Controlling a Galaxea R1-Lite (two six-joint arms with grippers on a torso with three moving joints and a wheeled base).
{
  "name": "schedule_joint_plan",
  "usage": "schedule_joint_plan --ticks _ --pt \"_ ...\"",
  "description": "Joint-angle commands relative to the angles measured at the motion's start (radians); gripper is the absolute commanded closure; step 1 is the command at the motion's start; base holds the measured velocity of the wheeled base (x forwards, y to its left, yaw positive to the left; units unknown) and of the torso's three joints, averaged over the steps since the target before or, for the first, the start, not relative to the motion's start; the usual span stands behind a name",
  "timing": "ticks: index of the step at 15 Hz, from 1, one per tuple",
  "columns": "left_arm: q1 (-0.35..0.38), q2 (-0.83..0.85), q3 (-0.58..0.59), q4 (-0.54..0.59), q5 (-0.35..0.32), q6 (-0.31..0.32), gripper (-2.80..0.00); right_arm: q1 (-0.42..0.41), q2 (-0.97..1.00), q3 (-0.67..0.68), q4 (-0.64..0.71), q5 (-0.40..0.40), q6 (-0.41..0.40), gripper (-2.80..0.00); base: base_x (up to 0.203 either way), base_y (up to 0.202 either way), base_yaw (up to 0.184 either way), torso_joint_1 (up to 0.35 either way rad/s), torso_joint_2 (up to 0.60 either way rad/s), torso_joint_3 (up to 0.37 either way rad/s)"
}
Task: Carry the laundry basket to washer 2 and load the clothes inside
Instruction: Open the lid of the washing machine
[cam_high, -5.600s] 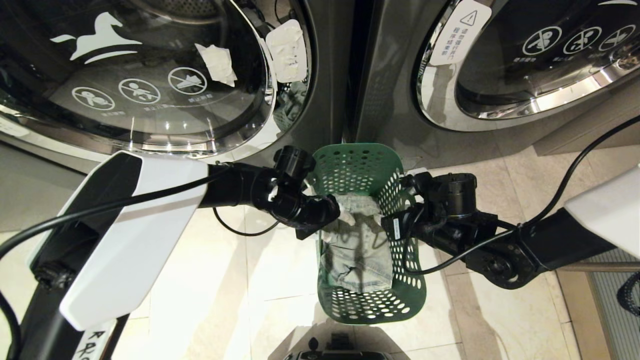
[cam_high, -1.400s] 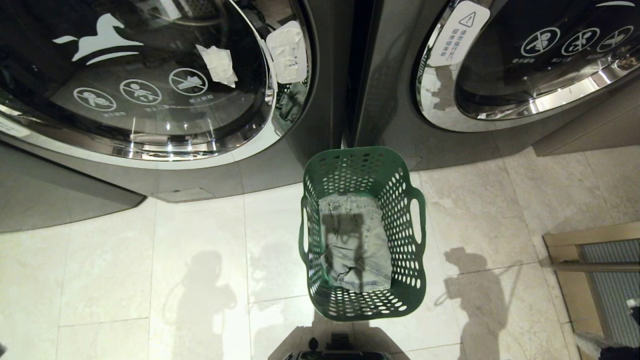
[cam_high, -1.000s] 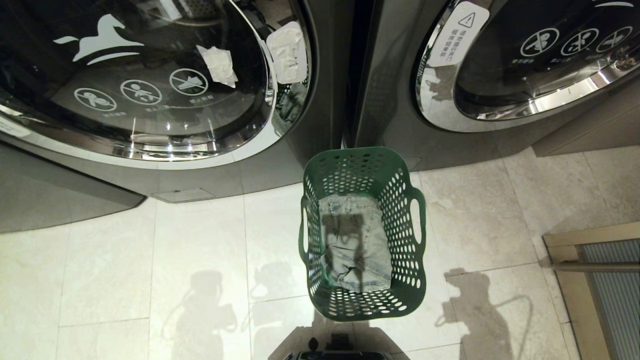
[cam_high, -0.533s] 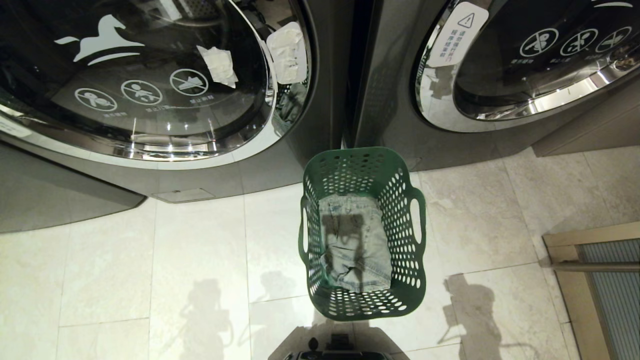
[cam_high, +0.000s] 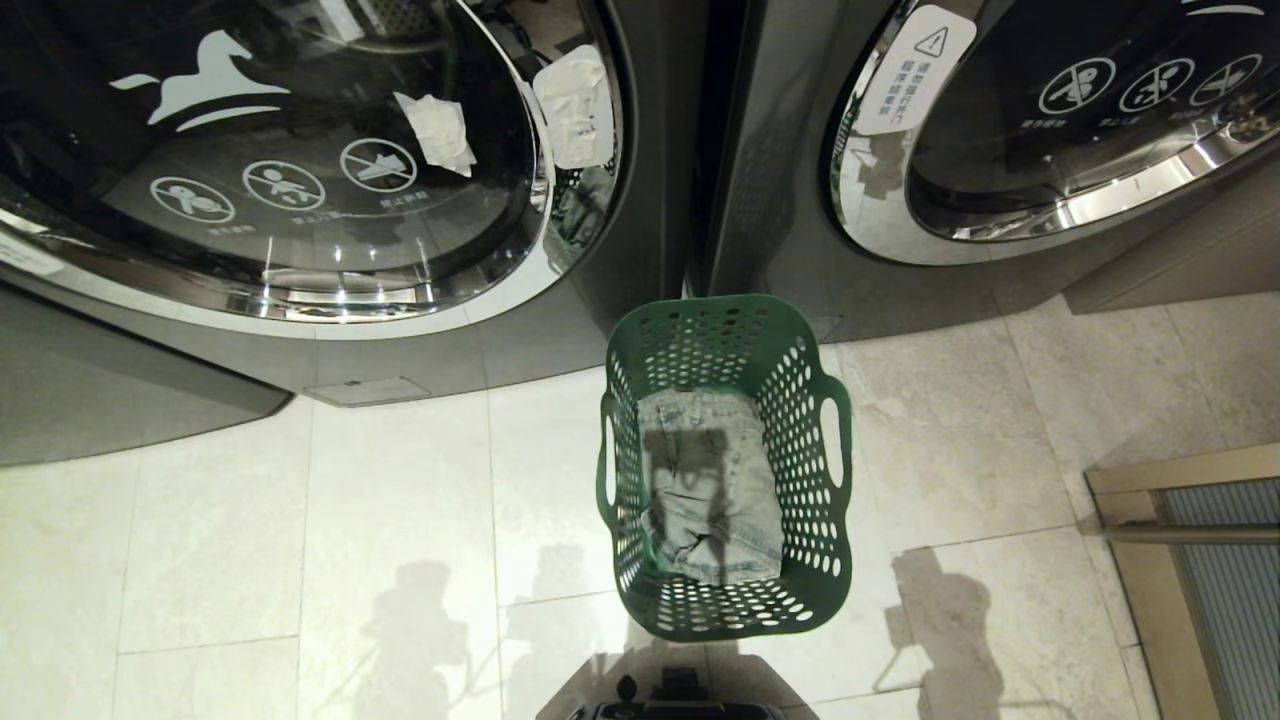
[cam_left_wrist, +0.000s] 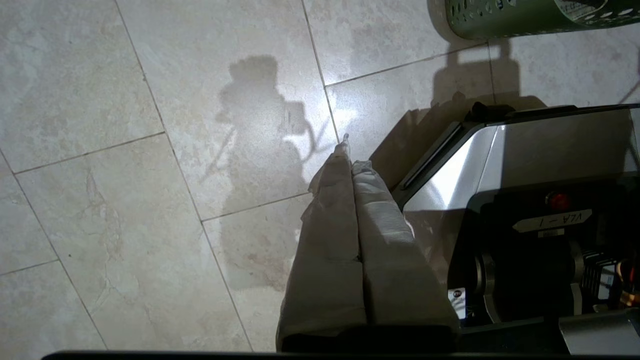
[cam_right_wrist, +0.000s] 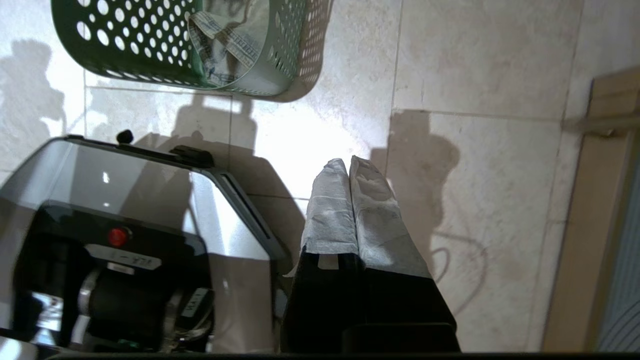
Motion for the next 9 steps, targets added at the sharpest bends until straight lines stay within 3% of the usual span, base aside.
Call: schedule_joint_plan --ticks 1,7,9 --pt "0.012 -0.06 0.0 0.006 0.005 0.0 0.0 0.009 0.005 0.004 -0.007 0.0 -0.048 0.0 0.0 0.0 0.0 0.0 0.0 0.0" --pt "0.029 -0.233 0.001 0.004 0.016 -0.002 0.0 0.065 0.031 0.007 -0.019 -0.011 -0.069 0.0 0.0 0.0 0.0 0.0 0.0 0.0" --pt "0.031 -0.247 0.002 0.002 0.032 -0.062 0.0 0.068 -0.031 -0.002 0.008 0.005 -0.065 0.0 0.0 0.0 0.0 0.0 0.0 0.0"
